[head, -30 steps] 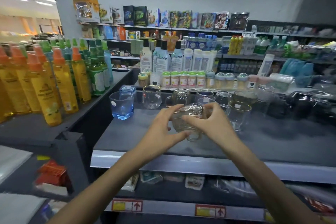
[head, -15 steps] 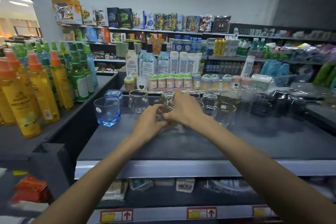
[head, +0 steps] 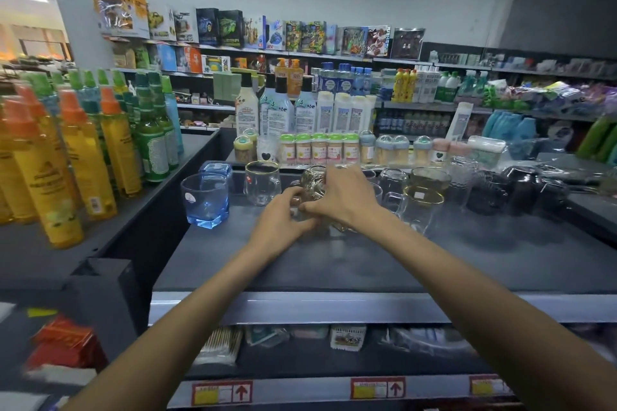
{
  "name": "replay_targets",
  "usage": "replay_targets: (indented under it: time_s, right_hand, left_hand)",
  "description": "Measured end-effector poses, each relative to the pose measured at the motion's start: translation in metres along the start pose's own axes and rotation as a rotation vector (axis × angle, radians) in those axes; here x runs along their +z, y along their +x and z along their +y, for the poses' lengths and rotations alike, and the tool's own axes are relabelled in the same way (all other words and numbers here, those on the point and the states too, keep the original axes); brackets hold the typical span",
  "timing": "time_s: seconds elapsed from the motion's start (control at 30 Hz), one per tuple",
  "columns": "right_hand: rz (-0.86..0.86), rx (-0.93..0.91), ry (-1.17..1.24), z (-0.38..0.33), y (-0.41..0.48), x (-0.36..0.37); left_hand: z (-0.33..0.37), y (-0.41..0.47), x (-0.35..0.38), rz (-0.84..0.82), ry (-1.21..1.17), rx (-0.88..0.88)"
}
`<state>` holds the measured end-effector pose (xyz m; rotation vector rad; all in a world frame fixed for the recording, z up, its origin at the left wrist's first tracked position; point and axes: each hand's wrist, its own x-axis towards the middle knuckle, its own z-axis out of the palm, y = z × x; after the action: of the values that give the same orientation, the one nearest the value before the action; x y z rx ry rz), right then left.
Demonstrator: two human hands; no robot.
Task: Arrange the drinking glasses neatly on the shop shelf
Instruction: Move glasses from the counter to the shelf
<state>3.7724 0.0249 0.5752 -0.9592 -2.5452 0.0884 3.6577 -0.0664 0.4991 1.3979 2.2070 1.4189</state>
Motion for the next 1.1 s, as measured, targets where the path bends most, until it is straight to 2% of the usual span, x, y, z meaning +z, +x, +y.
replay_targets:
  time_s: [0.1,0.27,0.33,0.4,0.43,0.5,0.67,0.77,0.9,1.1]
  right_hand:
    - [0.042,0.096,0.188,0.004,-0.001,-0.007]
    - [0.013,0.179,0.637,0.010,-0.004,-0.022]
    - [-0.039,0.229,0.853,0.010,-0.006,-0.021]
    - [-0.082,0.261,0.974,0.011,-0.009,-0.019]
    - [-0.087,0.259,0.965,0.012,-0.011,-0.019]
    - [-0.036,0.221,0.803,0.016,-0.014,-0.018]
    - [0.143,0.112,0.339,0.033,-0.028,-0.012]
    - [0.159,0.048,0.083,0.048,-0.034,0.002]
    - [0.163,0.004,-0.061,0.060,-0.046,0.012]
    - [0.245,-0.063,-0.140,0.075,-0.059,0.024]
  left_hand:
    - [0.004,-0.003,-0.005,-0.027,-0.252,-0.064]
    - [0.017,-0.006,-0.019,-0.151,-0.831,-0.248]
    - [0.025,-0.006,-0.022,-0.217,-0.951,-0.244]
    - [0.033,-0.003,-0.025,-0.197,-0.994,-0.222]
    - [0.037,-0.001,-0.027,-0.152,-0.968,-0.222]
    - [0.042,0.005,-0.031,-0.063,-0.810,-0.231]
    - [0.044,0.015,-0.026,0.045,-0.123,-0.033]
    - [0.046,0.019,-0.012,0.053,0.153,-0.006]
    - [0.047,0.021,0.006,0.043,0.333,-0.039]
    - [0.051,0.018,0.017,0.101,0.381,-0.078]
